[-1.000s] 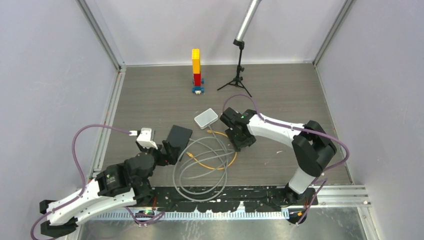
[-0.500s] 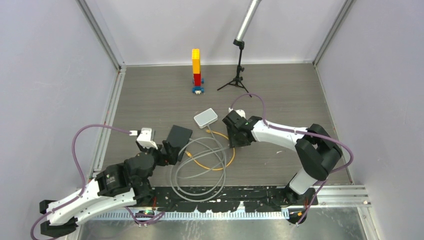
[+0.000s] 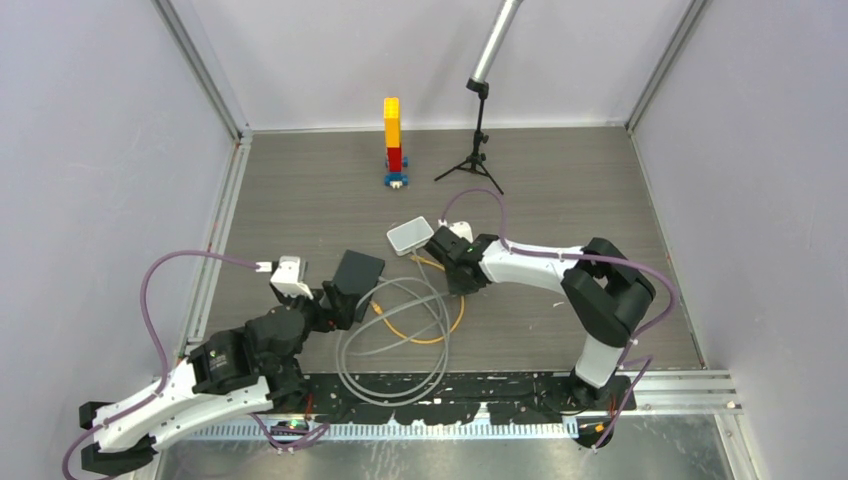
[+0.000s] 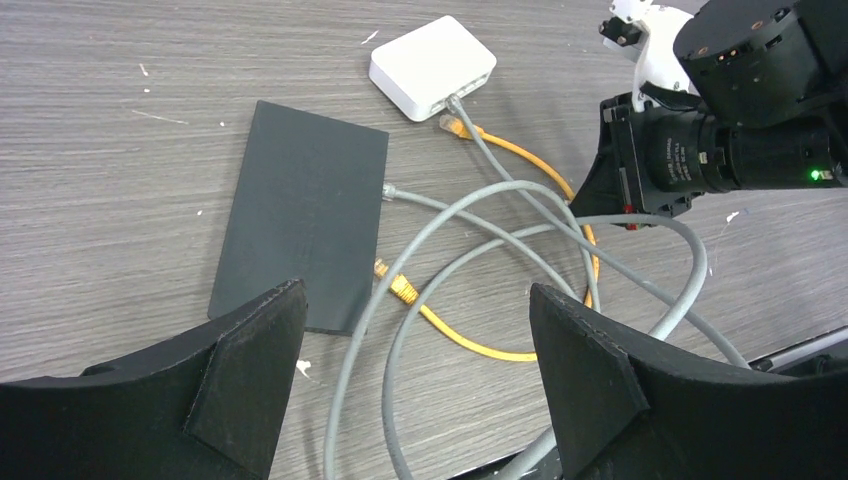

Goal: Insert the plug into the switch port
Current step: Pick up the connector from the center of the board.

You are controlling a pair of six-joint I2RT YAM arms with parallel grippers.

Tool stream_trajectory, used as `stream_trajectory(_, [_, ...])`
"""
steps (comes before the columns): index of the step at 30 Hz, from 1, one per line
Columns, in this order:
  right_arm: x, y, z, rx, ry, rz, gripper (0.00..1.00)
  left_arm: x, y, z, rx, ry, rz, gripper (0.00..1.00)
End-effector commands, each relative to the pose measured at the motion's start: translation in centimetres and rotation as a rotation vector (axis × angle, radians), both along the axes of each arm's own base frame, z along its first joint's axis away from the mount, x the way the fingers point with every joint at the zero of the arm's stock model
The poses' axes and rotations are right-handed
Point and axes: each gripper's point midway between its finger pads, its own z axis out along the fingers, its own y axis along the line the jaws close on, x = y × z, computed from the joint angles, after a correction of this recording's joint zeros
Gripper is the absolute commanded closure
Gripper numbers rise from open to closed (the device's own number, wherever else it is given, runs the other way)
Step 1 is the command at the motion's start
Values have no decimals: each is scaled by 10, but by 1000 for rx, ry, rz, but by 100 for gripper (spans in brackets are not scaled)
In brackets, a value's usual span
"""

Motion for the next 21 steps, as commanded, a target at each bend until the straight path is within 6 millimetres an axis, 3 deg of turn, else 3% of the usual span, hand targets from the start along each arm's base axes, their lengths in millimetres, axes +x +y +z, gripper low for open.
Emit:
stream_trajectory(1, [-7, -31, -15, -184, -6, -13, 99, 1, 4, 14, -35, -21, 17, 16])
stream_trajectory(5, [3, -56, 17, -300, -86, -31, 100, 1, 6, 14, -44, -26, 20, 16])
stream_trajectory(13, [15, -117, 113, -651, -215, -59, 100, 2, 8, 24, -24, -50, 18, 16])
stream_trajectory(17, [20, -137, 155, -757, -282, -84, 100, 4, 5, 32, -5, -60, 6, 16])
stream_trajectory(21, [30, -146, 210, -750, -430, -141, 99, 5, 3, 38, -1, -71, 1, 16])
